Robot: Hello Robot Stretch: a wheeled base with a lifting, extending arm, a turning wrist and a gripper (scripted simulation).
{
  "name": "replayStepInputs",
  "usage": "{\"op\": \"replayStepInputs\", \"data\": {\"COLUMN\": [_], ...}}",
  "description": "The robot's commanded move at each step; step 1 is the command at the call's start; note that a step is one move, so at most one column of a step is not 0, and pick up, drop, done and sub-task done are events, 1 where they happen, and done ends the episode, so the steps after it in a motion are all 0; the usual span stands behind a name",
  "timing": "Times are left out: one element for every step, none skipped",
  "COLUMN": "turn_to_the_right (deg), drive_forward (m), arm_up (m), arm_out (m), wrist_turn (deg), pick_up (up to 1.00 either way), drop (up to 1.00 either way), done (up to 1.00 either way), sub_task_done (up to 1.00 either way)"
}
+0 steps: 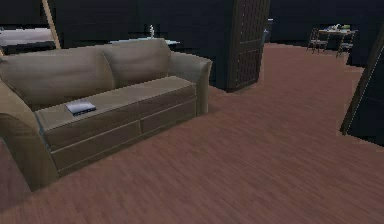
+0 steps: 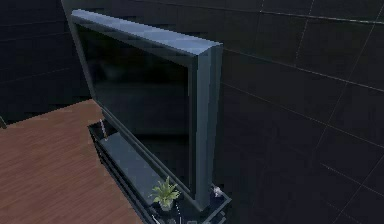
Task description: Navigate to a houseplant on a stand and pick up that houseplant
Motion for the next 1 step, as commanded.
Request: {"op": "replayStepInputs", "data": {"turn_to_the_right": [0.0], "drive_forward": [0.0], "arm_up": [0.0], "arm_out": [0.0], "wrist_turn": [0.0], "pick_up": [0.0], "drop": [0.0], "done": [1.0], "sub_task_done": [0.0]}}
